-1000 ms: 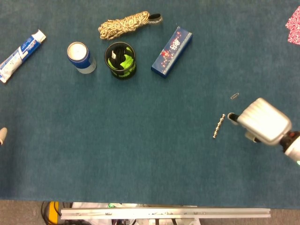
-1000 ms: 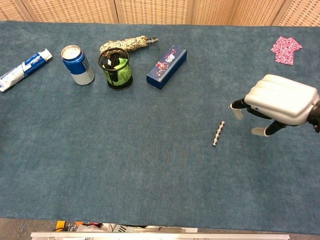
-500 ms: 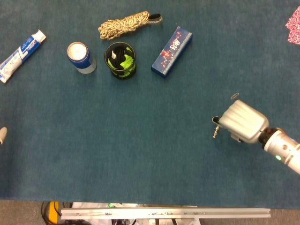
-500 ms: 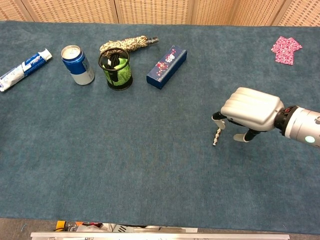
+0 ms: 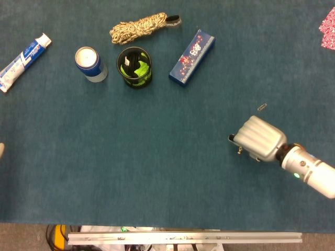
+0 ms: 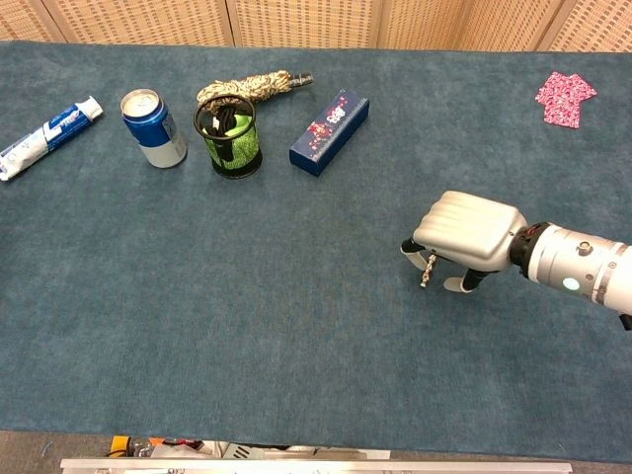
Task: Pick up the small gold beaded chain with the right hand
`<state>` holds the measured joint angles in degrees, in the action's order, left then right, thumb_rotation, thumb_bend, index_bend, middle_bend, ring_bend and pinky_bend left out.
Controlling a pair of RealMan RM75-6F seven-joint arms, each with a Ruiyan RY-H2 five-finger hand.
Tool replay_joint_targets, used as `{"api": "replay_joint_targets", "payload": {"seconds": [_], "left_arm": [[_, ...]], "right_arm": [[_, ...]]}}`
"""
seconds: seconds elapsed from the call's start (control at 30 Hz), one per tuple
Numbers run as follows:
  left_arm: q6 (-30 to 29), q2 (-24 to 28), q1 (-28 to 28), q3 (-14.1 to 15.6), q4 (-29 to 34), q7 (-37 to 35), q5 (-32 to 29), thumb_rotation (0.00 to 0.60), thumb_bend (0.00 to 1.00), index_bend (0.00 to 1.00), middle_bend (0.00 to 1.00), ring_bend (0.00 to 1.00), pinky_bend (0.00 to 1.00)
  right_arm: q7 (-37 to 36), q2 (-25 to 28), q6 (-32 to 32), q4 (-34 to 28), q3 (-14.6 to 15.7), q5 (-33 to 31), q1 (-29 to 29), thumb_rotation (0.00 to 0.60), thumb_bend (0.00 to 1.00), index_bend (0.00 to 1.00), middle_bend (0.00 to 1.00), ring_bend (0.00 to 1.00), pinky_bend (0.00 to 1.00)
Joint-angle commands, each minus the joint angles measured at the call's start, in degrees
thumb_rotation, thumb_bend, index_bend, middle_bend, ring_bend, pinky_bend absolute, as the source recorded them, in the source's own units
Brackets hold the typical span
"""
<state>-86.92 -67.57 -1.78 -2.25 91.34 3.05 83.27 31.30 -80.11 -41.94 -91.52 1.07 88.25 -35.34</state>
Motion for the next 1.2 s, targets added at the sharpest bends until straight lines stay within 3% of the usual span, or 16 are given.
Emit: {"api": "replay_joint_targets", "payload": {"seconds": [0.03,1.2], "left_arm": [[-0.1,0.0,0.1,0.0,-0.2,-0.3,0.1,0.6,0.22,0.03,0.05,0.02,0.0],[-0.1,-0.2,0.6,-0.2,-1.4,-1.6,-0.1,0.6,0.22,0.03,0.05,0.02,0.0]], "right_arm": [[0.5,-0.4,0.0,0.2,0.3,-0.4,-0.3,0.6,0.19,0.5,0.93,0.99,1.0],[3.0,-3.5,-1.4,1.9,2.4,-5.1,-2.5,0.6,0.27,0.5,0.93,0.99,1.0]]}}
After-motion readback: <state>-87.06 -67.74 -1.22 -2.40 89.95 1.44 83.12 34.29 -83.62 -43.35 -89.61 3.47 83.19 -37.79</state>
